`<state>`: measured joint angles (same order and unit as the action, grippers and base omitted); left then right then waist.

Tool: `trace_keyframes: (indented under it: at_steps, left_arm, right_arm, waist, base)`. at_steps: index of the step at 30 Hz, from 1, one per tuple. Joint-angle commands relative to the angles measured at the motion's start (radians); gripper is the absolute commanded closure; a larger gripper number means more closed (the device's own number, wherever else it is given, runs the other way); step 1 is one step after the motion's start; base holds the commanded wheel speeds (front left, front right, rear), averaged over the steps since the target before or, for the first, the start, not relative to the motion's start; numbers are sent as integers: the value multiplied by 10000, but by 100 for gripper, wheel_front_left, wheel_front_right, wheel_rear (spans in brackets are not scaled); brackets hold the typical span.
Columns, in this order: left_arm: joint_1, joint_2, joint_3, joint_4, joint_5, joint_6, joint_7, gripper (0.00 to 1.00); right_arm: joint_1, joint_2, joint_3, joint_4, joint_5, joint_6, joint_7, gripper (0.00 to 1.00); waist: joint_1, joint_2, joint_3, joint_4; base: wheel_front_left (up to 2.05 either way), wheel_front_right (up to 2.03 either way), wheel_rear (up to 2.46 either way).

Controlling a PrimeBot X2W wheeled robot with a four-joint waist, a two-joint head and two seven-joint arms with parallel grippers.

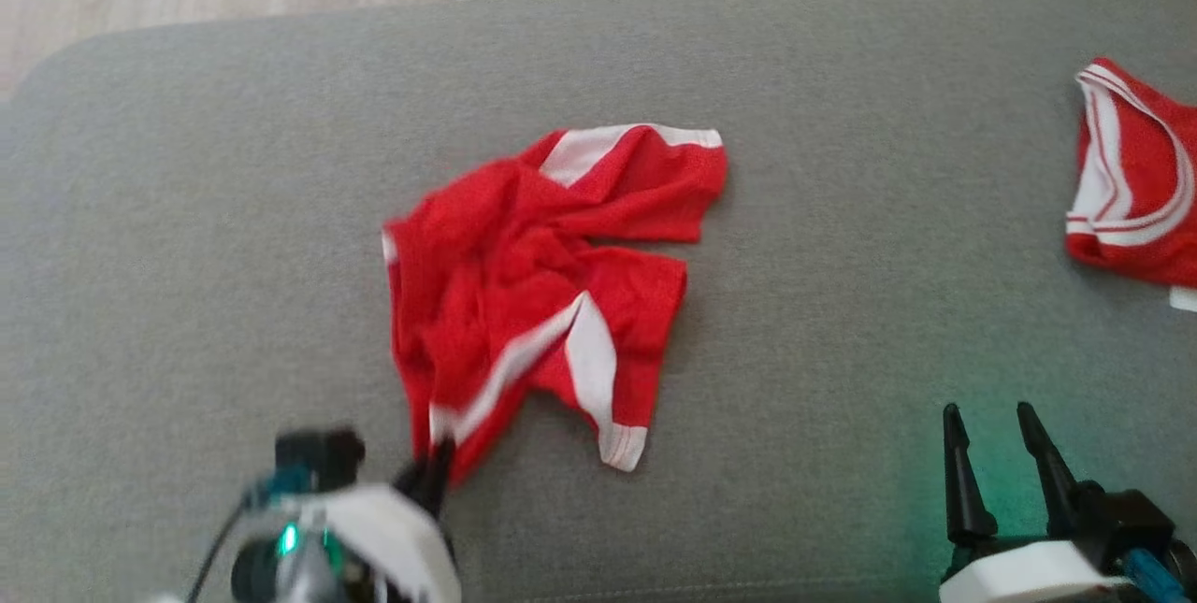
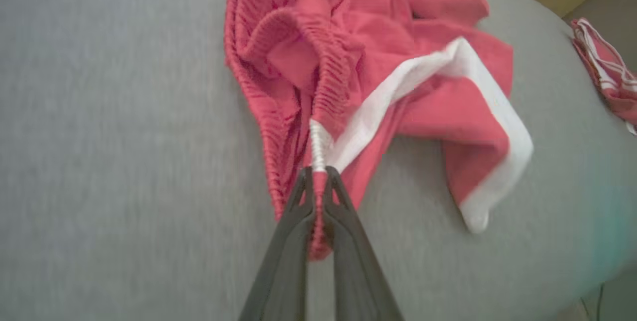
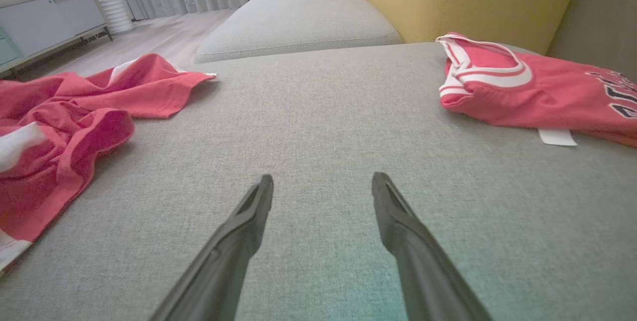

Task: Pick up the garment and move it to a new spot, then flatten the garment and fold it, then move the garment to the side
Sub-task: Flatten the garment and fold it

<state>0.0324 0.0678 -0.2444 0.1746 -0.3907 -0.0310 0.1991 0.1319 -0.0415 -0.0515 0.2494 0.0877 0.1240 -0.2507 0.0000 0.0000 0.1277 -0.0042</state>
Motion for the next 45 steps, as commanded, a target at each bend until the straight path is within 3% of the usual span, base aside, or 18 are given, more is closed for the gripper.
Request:
trace_keyframes:
  at_steps: [1, 9, 10, 12, 13, 14, 19, 24, 29, 35, 41, 45]
  left_arm:
    - [-95, 202, 359, -675, 20, 91, 77, 100]
    - [1454, 779, 792, -1435, 302, 843, 226, 100]
    - [1539, 801, 790, -1420, 293, 847, 238, 95]
    - [1683, 852, 740, -1405, 298, 828, 281, 52]
    - [1753, 849, 708, -1406, 260, 810, 338, 10]
    - [1816, 837, 681, -1429, 213, 792, 389, 0]
    - [2158, 705, 770, -1919, 99, 1020, 279, 0]
    - [2387, 448, 928, -2634, 107, 1324, -503, 0]
    - [2278, 194, 845, -3029, 447, 1587, -1925, 0]
    - [1927, 73, 708, -1956, 1175, 1932, -3874, 0]
    - [1430, 67, 377, -707, 1897, 1638, -4590, 0]
    - [1176, -24, 435, -738, 2240, 1478, -4604, 0]
  right_arm:
    - [-246, -87, 210, -323, -4, 67, -111, 0]
    - [-270, -87, 290, -192, -93, 67, -111, 0]
    - [-266, -87, 313, -167, -91, 67, -111, 0]
    - [-254, -87, 354, -127, -82, 67, -111, 0]
    - [-247, -87, 363, -109, -78, 67, -111, 0]
    - [-236, -87, 364, -91, -76, 67, -111, 0]
    - [-93, -87, 371, -25, -20, 67, -111, 0]
    - [69, -87, 303, -88, -29, 67, -111, 0]
    - [196, -87, 184, -318, -133, 67, -111, 0]
    - [271, -87, 216, -629, -205, 67, -111, 0]
    - [279, -87, 460, -838, -317, 67, -111, 0]
    - [252, -87, 585, -848, -272, 67, -111, 0]
  waist:
    - [0, 0, -4, 135]
    - [0, 0, -243, 402]
    - [0, 0, -288, 396]
    - [0, 0, -372, 363]
    - [0, 0, -417, 342]
    - [0, 0, -466, 312]
    - [0, 0, -843, 145]
    - [0, 0, -1181, 80]
    - [0, 0, -1431, 162]
    - [0, 0, -1650, 303]
    - [0, 0, -1685, 475]
    - [0, 0, -1695, 574]
  base:
    - [0, 0, 0]
    - [0, 0, 0]
    - [0, 0, 0]
    - [0, 0, 0]
    - [0, 0, 0]
    - [0, 0, 0]
    - [0, 0, 0]
    - [0, 0, 0]
    - [0, 0, 0]
    - [0, 0, 0]
    - [0, 0, 0]
    - [0, 0, 0]
